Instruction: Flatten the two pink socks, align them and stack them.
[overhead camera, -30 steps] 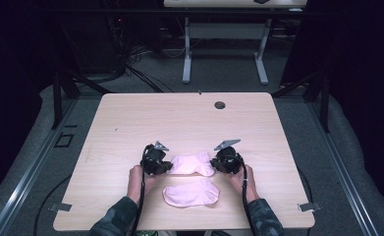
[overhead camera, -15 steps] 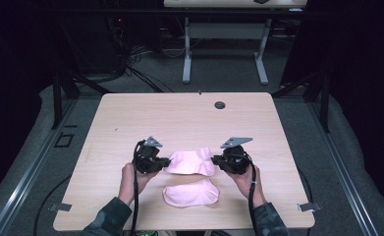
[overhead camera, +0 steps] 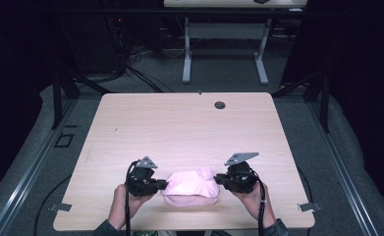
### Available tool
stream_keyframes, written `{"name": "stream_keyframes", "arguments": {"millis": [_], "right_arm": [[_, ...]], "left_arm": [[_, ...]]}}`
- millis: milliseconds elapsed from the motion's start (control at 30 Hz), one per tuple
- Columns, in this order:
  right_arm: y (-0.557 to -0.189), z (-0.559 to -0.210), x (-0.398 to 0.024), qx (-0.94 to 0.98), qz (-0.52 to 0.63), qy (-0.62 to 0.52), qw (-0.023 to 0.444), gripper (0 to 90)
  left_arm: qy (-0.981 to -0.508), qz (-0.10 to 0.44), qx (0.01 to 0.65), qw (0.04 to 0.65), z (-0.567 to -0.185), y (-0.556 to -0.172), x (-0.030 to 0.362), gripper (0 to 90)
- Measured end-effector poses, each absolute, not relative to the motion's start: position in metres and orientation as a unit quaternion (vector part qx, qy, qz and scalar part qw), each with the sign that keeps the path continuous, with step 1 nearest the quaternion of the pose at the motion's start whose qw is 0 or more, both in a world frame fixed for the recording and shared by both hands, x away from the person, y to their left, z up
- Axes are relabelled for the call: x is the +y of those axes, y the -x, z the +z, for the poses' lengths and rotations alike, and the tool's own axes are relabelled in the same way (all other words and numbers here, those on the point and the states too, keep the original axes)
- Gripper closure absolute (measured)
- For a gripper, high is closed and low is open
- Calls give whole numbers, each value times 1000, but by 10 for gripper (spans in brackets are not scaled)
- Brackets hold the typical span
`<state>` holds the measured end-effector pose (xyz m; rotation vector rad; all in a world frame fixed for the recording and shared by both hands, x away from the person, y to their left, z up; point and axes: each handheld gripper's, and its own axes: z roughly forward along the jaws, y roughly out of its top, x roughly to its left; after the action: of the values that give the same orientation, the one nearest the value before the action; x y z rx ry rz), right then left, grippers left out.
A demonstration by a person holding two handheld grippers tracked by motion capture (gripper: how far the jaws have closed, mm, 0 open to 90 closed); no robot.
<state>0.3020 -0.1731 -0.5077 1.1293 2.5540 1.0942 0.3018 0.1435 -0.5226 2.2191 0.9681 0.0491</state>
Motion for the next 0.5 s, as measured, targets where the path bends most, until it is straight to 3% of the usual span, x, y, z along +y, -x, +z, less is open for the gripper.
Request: {"name": "stream_keyframes", "arguments": {"millis": [167,500], "right_arm": [[-299,-527,-170,858,339,-382,65,840],[-300,-550,-167,865,304,-391,80,839]], "left_arm": [[-859,8,382,340,-540,-297,141,860],[-876,58,369,305,-555,-296,125,852]]}}
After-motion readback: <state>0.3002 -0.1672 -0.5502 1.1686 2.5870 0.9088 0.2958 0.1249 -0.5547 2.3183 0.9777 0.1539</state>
